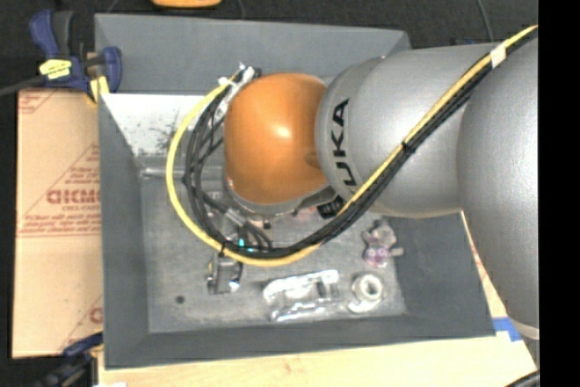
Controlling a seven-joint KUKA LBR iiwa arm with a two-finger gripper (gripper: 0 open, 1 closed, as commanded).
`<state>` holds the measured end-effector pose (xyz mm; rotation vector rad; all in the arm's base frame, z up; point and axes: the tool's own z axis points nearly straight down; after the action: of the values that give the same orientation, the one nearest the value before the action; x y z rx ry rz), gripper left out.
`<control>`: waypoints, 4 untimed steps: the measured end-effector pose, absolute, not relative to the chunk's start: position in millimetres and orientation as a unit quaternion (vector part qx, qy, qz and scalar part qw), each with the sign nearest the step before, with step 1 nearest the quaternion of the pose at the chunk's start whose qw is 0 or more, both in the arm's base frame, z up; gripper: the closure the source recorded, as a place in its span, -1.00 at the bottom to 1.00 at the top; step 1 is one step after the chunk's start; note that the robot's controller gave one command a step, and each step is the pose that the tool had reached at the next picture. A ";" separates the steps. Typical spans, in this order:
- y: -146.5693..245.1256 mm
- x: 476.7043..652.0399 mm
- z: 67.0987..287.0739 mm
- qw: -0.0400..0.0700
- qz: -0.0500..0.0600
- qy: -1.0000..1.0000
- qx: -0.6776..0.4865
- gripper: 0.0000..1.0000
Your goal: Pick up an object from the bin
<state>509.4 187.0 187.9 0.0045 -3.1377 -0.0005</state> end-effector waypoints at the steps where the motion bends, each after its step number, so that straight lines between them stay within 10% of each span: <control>1: 104.4 533.1 66.2 0.002 0.002 -0.999 0.034 -1.00; 2: 130.3 531.2 70.5 -0.002 -0.001 -0.999 0.039 -1.00; 3: 128.9 531.7 70.7 -0.002 -0.001 -0.999 0.036 1.00; 4: 104.2 540.2 193.5 -0.005 -0.001 -1.000 0.017 1.00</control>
Offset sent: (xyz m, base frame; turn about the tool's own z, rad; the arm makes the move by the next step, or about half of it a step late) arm 0.0238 -0.0777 -0.1179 -0.0711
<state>540.2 104.2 193.5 0.0546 -3.1519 -0.0021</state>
